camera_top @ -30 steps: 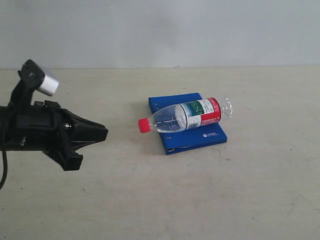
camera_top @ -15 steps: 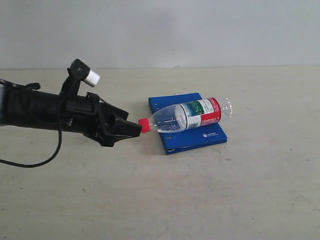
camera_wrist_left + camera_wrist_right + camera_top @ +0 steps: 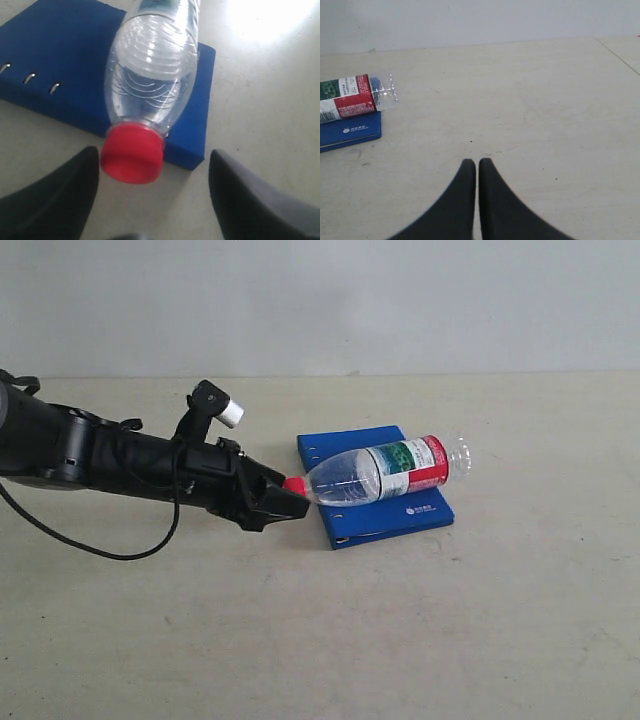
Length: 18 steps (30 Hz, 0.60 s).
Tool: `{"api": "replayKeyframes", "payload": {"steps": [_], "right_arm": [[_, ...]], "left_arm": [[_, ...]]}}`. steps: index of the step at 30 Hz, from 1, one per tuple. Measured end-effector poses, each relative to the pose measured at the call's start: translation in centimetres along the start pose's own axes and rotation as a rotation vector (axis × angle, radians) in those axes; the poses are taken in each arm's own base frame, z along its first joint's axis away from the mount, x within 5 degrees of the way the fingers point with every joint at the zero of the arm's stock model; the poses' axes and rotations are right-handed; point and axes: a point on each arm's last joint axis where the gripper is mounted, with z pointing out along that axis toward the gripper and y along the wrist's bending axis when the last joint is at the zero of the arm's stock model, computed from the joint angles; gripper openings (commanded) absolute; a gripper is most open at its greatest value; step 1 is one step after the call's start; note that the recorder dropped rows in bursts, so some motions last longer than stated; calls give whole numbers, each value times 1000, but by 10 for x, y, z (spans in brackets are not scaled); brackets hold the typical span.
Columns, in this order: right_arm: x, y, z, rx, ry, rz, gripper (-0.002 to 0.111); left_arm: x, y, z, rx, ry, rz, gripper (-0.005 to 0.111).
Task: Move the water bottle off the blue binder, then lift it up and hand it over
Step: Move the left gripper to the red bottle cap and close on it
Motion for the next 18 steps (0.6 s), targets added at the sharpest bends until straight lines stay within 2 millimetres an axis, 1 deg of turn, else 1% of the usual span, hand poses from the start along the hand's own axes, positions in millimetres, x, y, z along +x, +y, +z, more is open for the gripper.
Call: {"api": "replayKeyframes", "payload": {"steps": [6,8,11,16,17,18], "right_arm": [[0,0,0,0,0,0,0],[0,0,0,0,0,0,0],[0,0,0,0,0,0,0],[0,0,0,0,0,0,0],[0,0,0,0,0,0,0],[0,0,0,0,0,0,0]], "left_arm": [[-1,2,2,-1,-2,2,55],[-1,2,2,-1,-2,2,52],[-1,2,2,-1,-2,2,39],[-1,2,2,-1,-2,2,8],[-1,2,2,-1,-2,2,5],[-1,2,2,-1,-2,2,5]]}}
